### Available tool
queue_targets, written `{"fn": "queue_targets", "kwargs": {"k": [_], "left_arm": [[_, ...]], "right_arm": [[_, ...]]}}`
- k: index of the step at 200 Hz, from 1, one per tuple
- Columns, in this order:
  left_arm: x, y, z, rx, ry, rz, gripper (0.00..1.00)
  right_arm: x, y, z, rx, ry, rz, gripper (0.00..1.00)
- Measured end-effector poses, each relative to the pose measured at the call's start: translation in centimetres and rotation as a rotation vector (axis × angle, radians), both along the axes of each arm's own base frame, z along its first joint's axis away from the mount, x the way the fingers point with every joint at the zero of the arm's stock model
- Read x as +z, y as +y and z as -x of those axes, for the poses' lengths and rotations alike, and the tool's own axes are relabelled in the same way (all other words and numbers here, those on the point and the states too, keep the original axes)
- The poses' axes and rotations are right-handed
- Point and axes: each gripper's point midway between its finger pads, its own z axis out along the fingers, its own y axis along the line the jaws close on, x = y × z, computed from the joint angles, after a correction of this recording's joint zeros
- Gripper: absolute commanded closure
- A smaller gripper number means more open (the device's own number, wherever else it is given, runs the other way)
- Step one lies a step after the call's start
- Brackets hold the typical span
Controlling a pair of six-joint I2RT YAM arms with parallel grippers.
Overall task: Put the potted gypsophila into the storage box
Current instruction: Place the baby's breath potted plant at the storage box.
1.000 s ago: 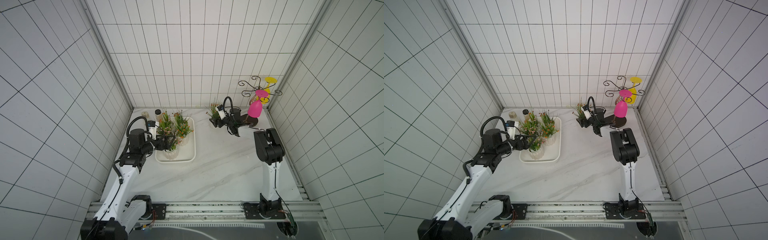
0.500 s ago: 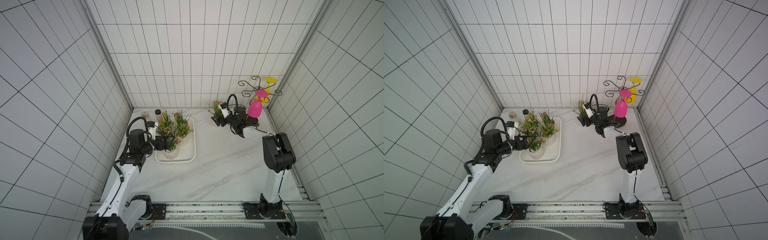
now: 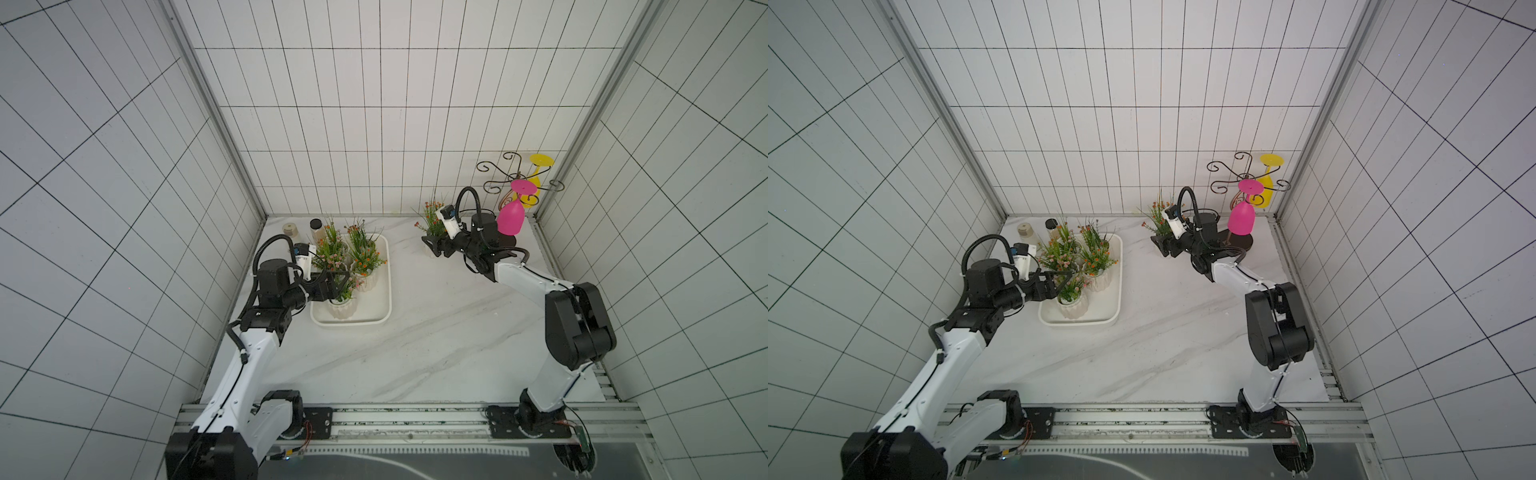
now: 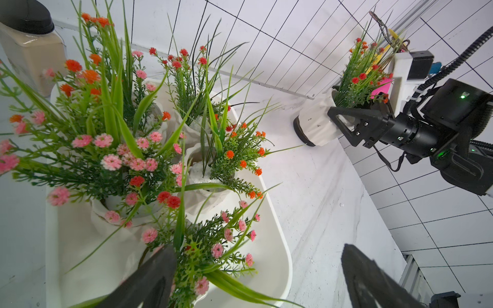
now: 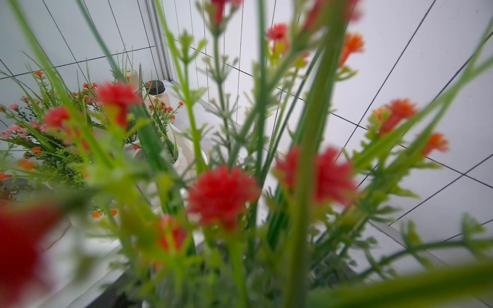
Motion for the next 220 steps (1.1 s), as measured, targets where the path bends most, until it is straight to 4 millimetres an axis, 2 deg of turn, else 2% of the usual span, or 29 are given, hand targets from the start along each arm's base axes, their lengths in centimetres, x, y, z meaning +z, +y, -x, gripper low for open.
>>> {"fn": "queue_targets", "kwargs": {"k": [71,119,152,220], "left_arm": [[0.1,0.7,-0.3,0.033,-0.004,-0.010,0.06],[0.0,1.3,-0.6,0.075,-0.005,-0.024,0.09],[-0.1,1.9,-0.8,0.103,-0.002,-0.030,0.09],[-0.4,2.3,-0.9,0.128,0.012,-0.038,0.11]], "right_arm": [[2.5,3.6,4.7,0.101,0.001,0.004,0.28],[3.3,6.3,7.8,0.173,0.008,0.010,0.28],[3.2,8.0,9.6,0.215,0.015,0.016,0.28],[2.2,9.9,12.3,0.269,0.030,0.031,0.29]]}}
